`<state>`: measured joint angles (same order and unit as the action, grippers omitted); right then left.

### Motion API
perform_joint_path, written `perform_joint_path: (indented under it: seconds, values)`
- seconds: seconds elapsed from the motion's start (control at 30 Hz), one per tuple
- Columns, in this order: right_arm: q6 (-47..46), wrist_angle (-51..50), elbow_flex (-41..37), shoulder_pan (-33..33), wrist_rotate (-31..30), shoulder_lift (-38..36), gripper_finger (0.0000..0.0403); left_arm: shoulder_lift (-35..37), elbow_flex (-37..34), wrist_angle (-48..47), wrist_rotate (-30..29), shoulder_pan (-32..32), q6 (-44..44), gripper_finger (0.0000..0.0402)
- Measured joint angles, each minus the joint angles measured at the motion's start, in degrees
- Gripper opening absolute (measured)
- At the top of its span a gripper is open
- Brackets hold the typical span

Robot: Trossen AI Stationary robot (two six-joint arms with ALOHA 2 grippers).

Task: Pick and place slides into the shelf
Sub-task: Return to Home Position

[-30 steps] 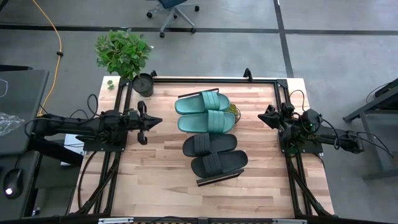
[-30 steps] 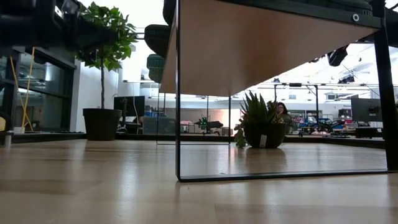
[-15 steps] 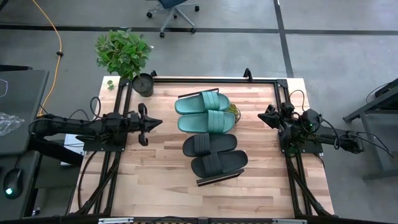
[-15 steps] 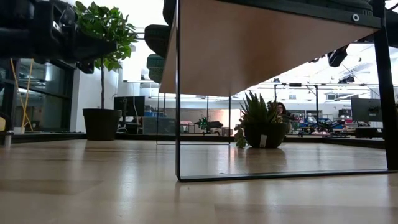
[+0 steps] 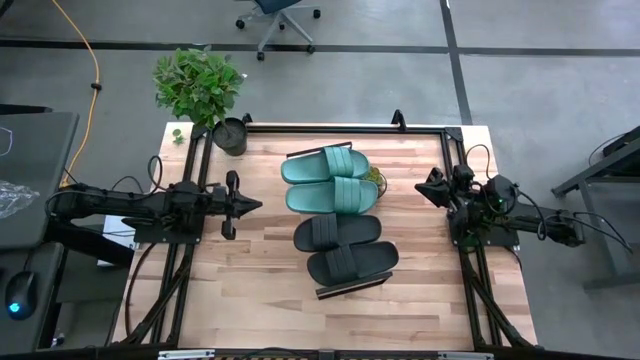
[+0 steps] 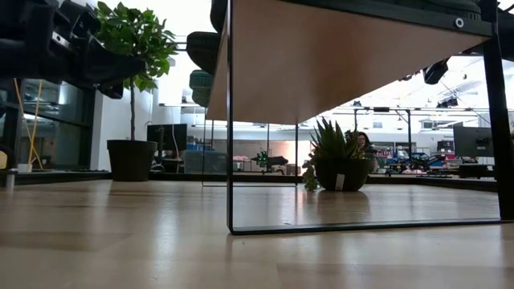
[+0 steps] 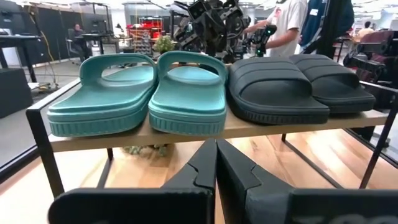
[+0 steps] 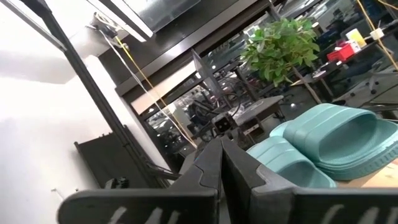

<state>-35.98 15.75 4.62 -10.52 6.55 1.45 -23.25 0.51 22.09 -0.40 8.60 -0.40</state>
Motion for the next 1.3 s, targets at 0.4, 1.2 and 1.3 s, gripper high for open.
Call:
perform_joint_path:
  seconds: [0.4,1.2,1.3]
  values:
    - [-0.2,0.0,0.0,0.0,-0.7,0.0,0.0,11.6,0.1,-10.8,1.1,0.0,0.8,0.0]
    - [9.4,4.8,0.0,0.0,-0.2,0.0,0.0,22.9,5.9,-36.9,2.4,0.0,-0.7,0.0]
    - [12.6,4.6,0.0,0.0,-1.9,0.0,0.0,22.9,5.9,-39.1,0.5,0.0,-2.5,0.0]
